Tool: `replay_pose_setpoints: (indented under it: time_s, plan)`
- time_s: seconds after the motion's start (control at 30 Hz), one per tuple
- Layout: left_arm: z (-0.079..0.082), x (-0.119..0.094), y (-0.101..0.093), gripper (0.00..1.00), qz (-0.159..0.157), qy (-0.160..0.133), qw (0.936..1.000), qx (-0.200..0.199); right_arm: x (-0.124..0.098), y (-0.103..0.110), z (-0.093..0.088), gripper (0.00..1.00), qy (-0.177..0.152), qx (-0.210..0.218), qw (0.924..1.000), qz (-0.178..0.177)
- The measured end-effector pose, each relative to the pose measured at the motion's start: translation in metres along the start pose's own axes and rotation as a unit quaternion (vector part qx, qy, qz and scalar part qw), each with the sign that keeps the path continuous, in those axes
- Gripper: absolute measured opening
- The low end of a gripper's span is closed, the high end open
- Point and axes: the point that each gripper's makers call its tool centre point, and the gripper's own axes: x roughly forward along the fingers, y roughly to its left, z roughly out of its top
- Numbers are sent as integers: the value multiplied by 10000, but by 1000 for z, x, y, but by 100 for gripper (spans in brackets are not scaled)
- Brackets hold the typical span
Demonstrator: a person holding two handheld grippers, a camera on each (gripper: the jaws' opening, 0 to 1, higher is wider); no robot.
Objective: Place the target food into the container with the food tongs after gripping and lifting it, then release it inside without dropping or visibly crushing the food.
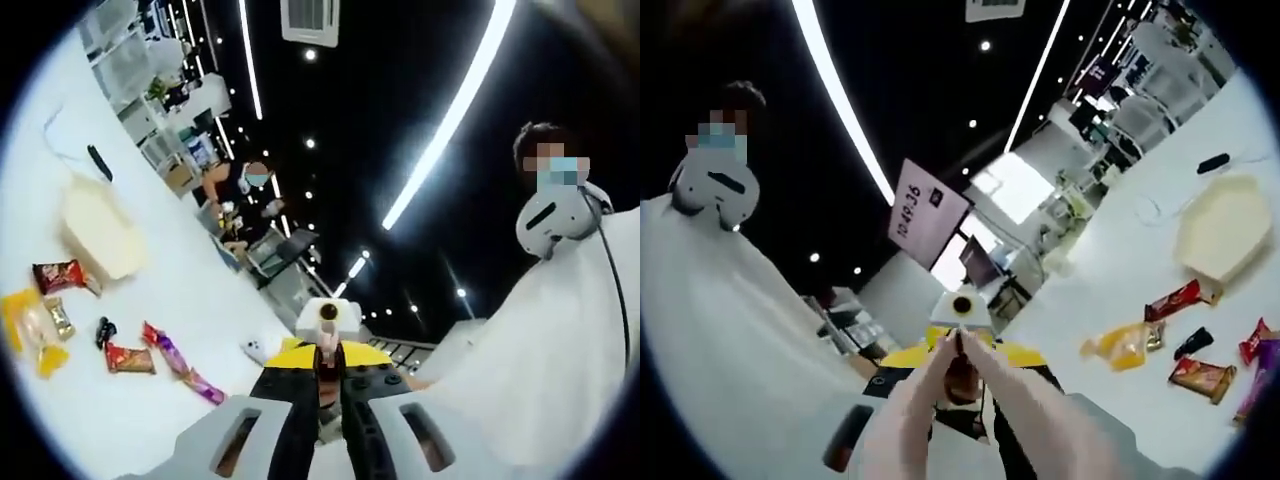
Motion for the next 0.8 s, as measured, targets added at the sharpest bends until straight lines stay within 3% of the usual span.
replay_pose_setpoints:
  time_s: [0.43, 0.63, 0.8]
  plan:
    - [-8, -1, 2, 3, 58, 69, 10000, -22, -1, -2, 10, 22, -214, 77, 9997, 4]
    - [-11, 0, 1, 3, 21, 115, 9999, -36, -3, 0, 14, 17, -433, 15, 9991, 34]
    - [-13, 2, -1, 11, -39, 149, 9998, -140, -5, 3, 15, 19, -458, 24, 9989, 66]
